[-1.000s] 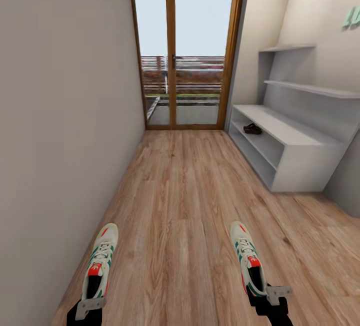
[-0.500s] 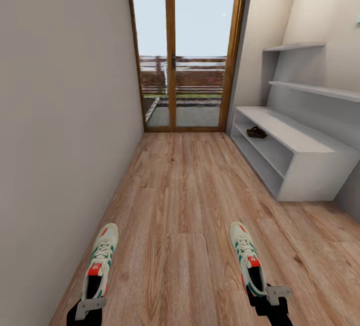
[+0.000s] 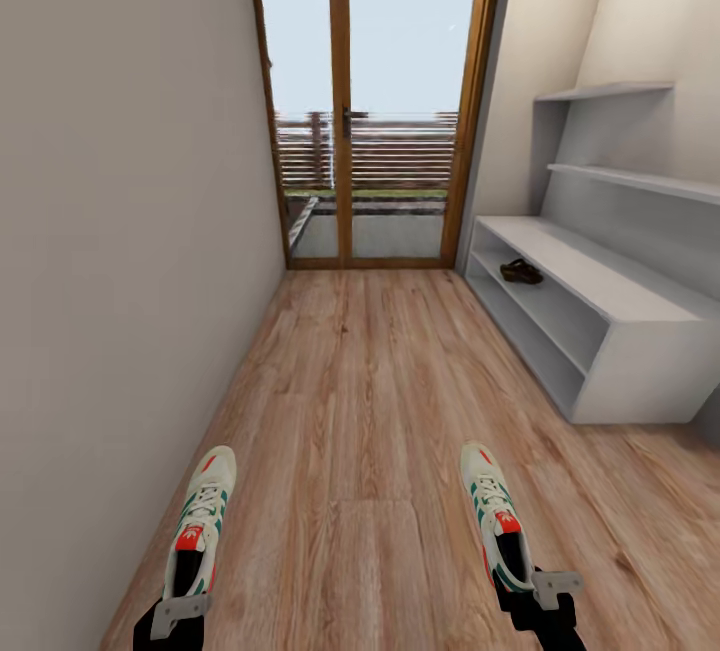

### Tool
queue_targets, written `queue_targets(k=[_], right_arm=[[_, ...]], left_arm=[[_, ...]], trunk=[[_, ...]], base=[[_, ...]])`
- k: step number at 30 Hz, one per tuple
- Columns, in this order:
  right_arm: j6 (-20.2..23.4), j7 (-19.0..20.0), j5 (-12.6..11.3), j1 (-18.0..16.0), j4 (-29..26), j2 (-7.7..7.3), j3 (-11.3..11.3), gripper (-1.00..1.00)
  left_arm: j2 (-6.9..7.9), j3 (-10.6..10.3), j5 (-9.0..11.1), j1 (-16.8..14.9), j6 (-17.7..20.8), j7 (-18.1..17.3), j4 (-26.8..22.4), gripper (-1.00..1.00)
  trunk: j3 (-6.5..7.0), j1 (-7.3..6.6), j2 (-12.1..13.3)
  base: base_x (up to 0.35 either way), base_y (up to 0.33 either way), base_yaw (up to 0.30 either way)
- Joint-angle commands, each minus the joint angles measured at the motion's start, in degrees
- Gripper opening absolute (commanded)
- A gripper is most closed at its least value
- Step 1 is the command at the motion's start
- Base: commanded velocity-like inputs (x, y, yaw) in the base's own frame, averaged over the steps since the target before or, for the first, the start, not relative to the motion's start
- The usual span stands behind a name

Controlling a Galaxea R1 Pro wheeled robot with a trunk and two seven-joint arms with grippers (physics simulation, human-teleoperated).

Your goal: Pick up the two gym shoes and the two sandals from the corridor floor and place them onto the hallstand (shoe rack) in the corridor, making sure they are on the rack and not on the floor. Arrange them so the two gym shoes are next to each other and the two sandals are next to each other.

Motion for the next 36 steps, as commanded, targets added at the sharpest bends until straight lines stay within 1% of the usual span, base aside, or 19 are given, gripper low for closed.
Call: queue_targets(k=[1,36], right_arm=[[-0.2,0.5,0.1,0.0,0.0,0.01,-0.5,-1.00],[-0.2,0.4,0.1,0.0,0.0,0.01,-0.5,-1.00]], left_arm=[[-0.01,0.2,0.2,0.0,-0.2,-0.3,0.1,-1.00],[-0.04,0.1,0.2,0.0,-0.2,-0.3,0.0,-1.00]], trunk=[[-0.05,0.02,0.0],[-0.05,0.02,0.0]], base=[[0.340,0.000,0.000],[0.340,0.000,0.000]])
